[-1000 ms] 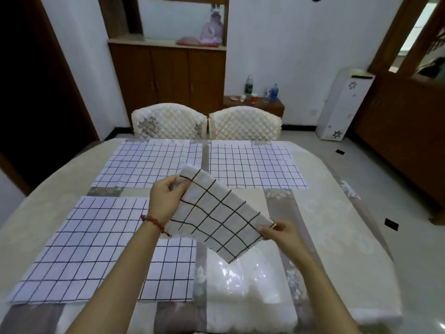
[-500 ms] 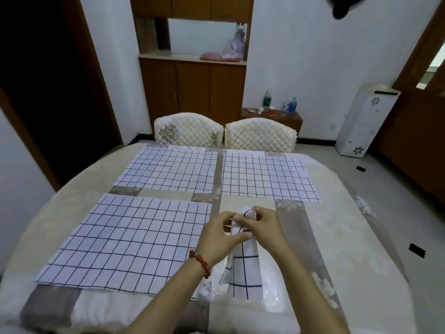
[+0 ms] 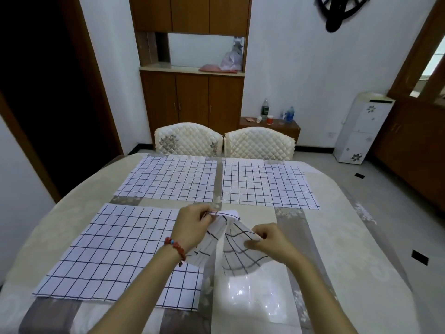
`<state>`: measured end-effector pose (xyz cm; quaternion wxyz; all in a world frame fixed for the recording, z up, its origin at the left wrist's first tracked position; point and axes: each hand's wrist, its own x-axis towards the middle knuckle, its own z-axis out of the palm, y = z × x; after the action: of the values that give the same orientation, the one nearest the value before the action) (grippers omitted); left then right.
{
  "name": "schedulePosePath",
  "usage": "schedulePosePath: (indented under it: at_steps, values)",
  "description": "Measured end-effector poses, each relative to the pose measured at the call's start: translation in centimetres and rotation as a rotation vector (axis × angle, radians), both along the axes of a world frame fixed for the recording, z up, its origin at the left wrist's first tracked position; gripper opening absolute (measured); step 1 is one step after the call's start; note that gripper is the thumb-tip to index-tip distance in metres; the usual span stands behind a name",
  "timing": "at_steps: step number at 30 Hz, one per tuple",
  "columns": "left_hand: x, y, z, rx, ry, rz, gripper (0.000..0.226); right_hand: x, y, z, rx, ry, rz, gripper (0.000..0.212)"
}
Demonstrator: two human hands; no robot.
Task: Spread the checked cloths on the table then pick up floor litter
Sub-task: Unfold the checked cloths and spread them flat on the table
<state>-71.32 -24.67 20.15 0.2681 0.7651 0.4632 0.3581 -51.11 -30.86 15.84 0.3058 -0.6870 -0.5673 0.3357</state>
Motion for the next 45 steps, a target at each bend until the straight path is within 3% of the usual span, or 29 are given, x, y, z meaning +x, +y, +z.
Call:
schedulePosePath:
  at_steps: [3, 8, 10, 13, 15, 18, 21, 24, 26, 27, 30, 32, 33, 35, 36, 42, 45]
  values:
    - [-1.1, 1.0, 1.0, 0.011, 0.026, -0.007, 0.016, 0.1, -0.2, -0.8, -0.006, -0.103, -0.014, 0.026]
    - [-2.8, 2.4, 1.2, 0.043, 0.181, 0.139, 0.011, -0.1, -0.1, 1.1, 0.152, -0.061, -0.176, 0.035]
    - [-2.5, 2.2, 0.8, 0.063, 0.268, 0.147, 0.031, -0.5, 0.2, 2.5, 0.19, -0.092, -0.185, 0.032]
    - [-0.5, 1.5, 0.0, 0.181, 0.333, -0.063, 0.065, -1.8, 0.6, 4.3, 0.234, -0.225, -0.08, 0.02]
    - [1.2, 1.0, -0.3, 0.23, 0.353, -0.205, 0.06, -2.8, 0.7, 5.0, 0.245, -0.309, 0.009, 0.021]
    - [2.7, 0.5, -0.4, 0.125, 0.284, -0.316, 0.026, -3.1, 0.5, 5.3, 0.283, -0.274, 0.038, 0.011]
    - [2.4, 0.8, -0.3, 0.031, 0.108, -0.254, 0.009, -1.5, -0.3, 4.9, 0.267, -0.194, -0.075, 0.007]
    - [1.3, 1.6, 0.2, -0.121, -0.112, -0.131, 0.039, 1.5, -1.7, 4.2, 0.141, -0.126, -0.151, 0.013]
    - [0.7, 2.2, 0.5, -0.16, -0.162, -0.092, 0.046, 2.9, -2.7, 4.0, 0.121, -0.004, -0.159, 0.002]
    - [0.5, 2.6, 0.6, -0.16, -0.176, -0.084, 0.046, 3.3, -3.0, 3.9, 0.134, 0.063, -0.156, 0.006]
    - [0.6, 3.1, 0.8, -0.175, -0.217, -0.013, 0.034, 3.8, -3.4, 3.7, 0.175, 0.205, -0.173, 0.011]
    - [1.2, 3.2, 0.8, -0.171, -0.201, 0.113, 0.009, 3.2, -3.1, 4.0, 0.212, 0.232, -0.188, 0.007]
    - [1.6, 3.1, 0.8, -0.156, -0.161, 0.185, 0.015, 2.8, -2.9, 4.2, 0.232, 0.238, -0.201, 0.01]
    - [2.3, 2.4, 0.3, -0.116, -0.1, 0.281, 0.051, 1.9, -2.3, 4.3, 0.268, 0.227, -0.224, 0.027]
    - [2.7, 1.8, 0.3, -0.077, -0.101, 0.294, 0.055, 1.6, -2.0, 4.4, 0.284, 0.215, -0.24, 0.035]
    - [5.4, -2.7, -0.2, -0.11, -0.156, 0.178, 0.03, 0.0, -0.8, 4.0, 0.299, 0.13, -0.337, 0.037]
    - [5.9, -3.2, 0.1, -0.281, -0.181, 0.091, 0.04, -0.6, -0.4, 3.9, 0.308, 0.021, -0.326, 0.04]
